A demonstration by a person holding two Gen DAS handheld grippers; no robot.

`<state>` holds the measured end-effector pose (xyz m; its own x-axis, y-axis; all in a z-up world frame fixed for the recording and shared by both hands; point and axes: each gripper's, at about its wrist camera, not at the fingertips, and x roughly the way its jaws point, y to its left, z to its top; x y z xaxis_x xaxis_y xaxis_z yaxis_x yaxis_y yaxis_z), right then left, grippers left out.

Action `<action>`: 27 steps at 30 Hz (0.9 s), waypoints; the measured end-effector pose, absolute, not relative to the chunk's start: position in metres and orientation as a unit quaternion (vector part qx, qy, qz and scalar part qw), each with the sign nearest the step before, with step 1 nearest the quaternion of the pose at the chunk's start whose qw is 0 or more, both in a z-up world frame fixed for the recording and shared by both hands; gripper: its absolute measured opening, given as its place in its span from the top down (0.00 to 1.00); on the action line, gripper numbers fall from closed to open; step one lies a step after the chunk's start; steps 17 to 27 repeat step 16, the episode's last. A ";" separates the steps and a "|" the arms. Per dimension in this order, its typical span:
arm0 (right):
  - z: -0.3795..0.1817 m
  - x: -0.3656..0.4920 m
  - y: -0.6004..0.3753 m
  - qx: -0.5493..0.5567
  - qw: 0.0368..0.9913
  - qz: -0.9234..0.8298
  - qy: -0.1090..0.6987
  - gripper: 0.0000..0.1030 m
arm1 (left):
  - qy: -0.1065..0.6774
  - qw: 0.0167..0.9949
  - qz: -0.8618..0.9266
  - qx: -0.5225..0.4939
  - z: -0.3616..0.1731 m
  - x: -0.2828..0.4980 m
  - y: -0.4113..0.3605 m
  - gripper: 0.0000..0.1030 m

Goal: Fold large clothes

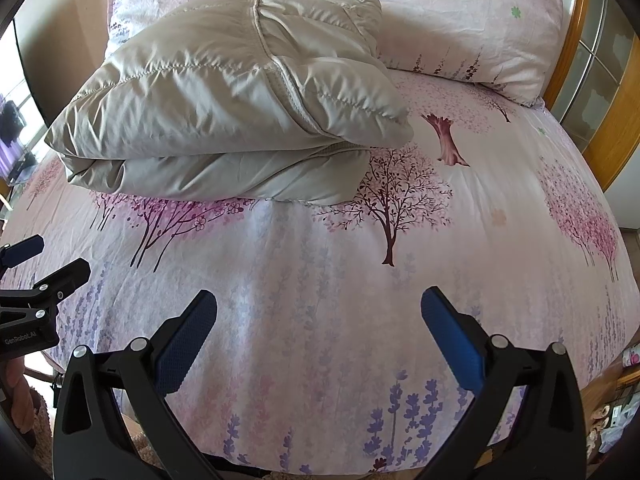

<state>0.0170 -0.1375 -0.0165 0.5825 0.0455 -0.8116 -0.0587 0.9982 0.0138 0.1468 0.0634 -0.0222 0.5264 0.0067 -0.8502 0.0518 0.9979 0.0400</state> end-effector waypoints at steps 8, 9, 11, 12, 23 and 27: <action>-0.016 0.017 -0.138 -0.007 0.889 0.029 0.456 0.01 | 0.485 0.874 -0.014 0.032 -0.021 0.147 0.062 0.02; -0.016 0.017 -0.138 -0.007 0.889 0.029 0.456 0.01 | 0.485 0.874 -0.013 0.033 -0.021 0.146 0.062 0.02; -0.016 0.017 -0.138 -0.007 0.889 0.030 0.456 0.01 | 0.486 0.874 -0.012 0.032 -0.021 0.147 0.062 0.02; -0.017 0.017 -0.138 -0.007 0.889 0.030 0.456 0.01 | 0.486 0.873 -0.012 0.031 -0.021 0.147 0.062 0.02; -0.016 0.017 -0.138 -0.007 0.889 0.029 0.457 0.01 | 0.487 0.873 -0.012 0.030 -0.021 0.148 0.064 0.02; -0.016 0.017 -0.138 -0.007 0.889 0.029 0.457 0.01 | 0.487 0.873 -0.012 0.030 -0.021 0.148 0.064 0.02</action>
